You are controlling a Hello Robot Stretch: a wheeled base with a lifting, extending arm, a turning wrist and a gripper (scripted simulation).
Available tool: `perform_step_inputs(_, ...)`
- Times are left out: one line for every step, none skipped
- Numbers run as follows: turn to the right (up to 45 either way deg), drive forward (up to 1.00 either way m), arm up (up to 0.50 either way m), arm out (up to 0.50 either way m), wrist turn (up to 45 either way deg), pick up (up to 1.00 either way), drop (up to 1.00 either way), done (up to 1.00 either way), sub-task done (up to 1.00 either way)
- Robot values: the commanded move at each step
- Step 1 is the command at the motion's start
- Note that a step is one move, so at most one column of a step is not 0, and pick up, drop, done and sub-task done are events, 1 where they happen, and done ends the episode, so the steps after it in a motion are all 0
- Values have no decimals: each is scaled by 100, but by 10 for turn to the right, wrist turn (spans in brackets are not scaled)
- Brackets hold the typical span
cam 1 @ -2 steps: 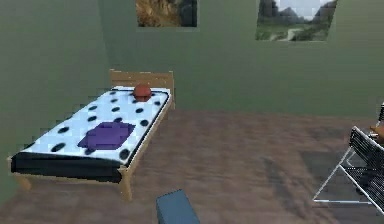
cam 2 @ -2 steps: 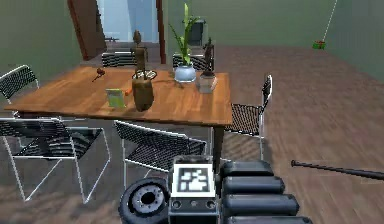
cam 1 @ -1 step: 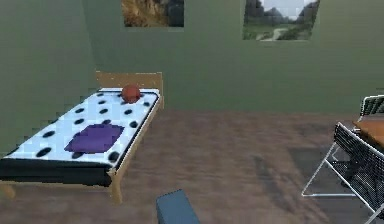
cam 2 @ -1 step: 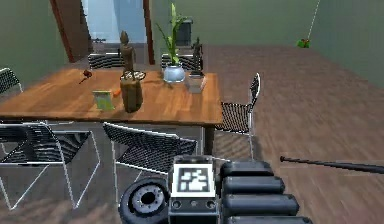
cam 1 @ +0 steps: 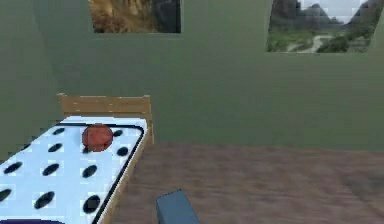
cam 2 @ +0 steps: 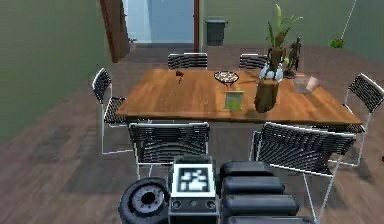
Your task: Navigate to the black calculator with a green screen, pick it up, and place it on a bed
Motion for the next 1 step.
perform_step_inputs(0,100,0,0,0,0,0,0,0)
